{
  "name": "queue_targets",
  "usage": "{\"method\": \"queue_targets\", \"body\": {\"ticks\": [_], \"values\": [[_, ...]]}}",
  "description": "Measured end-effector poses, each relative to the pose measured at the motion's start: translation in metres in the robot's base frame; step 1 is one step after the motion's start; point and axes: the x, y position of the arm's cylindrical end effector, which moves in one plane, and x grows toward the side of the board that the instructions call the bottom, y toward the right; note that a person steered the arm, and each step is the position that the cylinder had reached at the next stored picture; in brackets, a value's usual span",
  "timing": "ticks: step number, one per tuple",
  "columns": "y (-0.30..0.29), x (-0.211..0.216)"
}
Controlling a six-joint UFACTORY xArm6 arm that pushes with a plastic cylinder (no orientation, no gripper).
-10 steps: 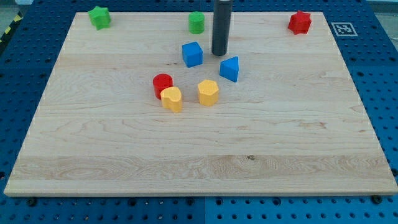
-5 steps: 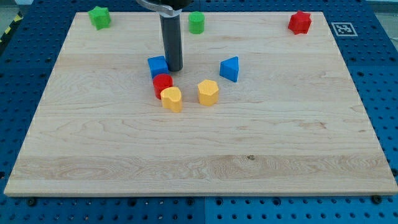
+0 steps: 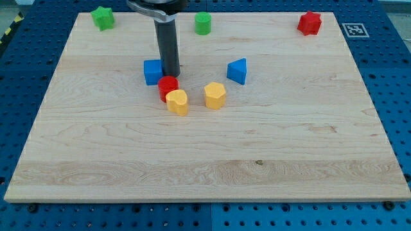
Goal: Slide the blue cube towards the center left
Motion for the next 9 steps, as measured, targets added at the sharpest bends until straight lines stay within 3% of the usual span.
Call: {"method": "queue_targets", "body": {"ticks": [5,9], "values": [[-0.034,0.014],[-0.044,0.001]]}}
